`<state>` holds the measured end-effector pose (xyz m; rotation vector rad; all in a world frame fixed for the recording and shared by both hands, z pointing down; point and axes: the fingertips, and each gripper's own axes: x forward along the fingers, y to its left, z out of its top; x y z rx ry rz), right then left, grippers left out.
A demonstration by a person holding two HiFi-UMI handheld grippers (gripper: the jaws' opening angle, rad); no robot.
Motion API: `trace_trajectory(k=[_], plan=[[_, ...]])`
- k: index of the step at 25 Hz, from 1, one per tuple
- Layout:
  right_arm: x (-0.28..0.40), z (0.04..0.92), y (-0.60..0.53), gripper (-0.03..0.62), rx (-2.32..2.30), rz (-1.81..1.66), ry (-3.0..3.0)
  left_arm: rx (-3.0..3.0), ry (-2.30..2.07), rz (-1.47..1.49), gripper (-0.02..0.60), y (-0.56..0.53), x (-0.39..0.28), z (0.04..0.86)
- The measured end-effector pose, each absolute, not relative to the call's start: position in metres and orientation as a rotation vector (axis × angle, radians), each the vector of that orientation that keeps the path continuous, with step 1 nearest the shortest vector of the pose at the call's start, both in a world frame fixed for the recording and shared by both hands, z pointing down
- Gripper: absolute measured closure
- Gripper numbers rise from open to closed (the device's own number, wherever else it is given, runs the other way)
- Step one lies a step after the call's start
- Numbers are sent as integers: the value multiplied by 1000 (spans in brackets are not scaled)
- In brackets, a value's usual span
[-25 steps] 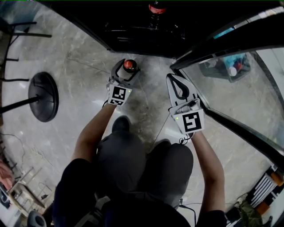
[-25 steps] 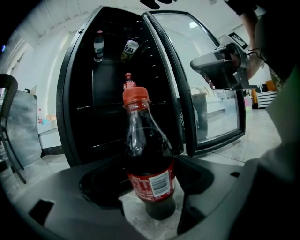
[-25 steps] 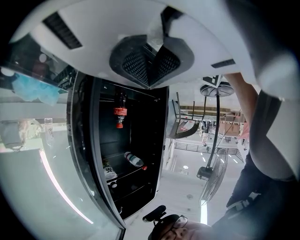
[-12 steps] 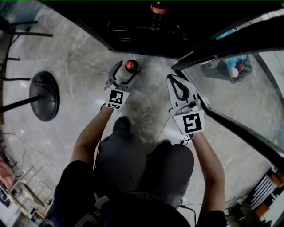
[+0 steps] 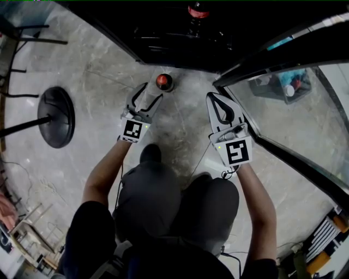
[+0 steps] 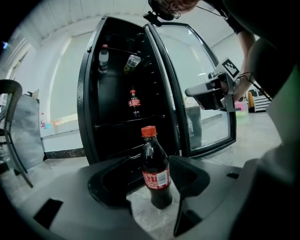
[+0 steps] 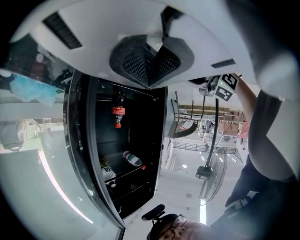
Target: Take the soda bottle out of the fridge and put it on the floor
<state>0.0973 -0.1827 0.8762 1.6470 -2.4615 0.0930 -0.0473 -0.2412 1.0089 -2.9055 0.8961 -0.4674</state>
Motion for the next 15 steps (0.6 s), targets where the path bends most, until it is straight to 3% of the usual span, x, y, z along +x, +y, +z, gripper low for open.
trace_trajectory(k=[7,11,15], plan=[[96,873,-182,576,1639,95,-2473,-2836,892,-382,417,-239,-47,980],[99,868,-185,576,1661,91,-2479,-2810,897,-309,522,-238,-50,959],[98,865,-185,576,1645,61,-2483,-2864,947,-278,549,-235,-55,946]])
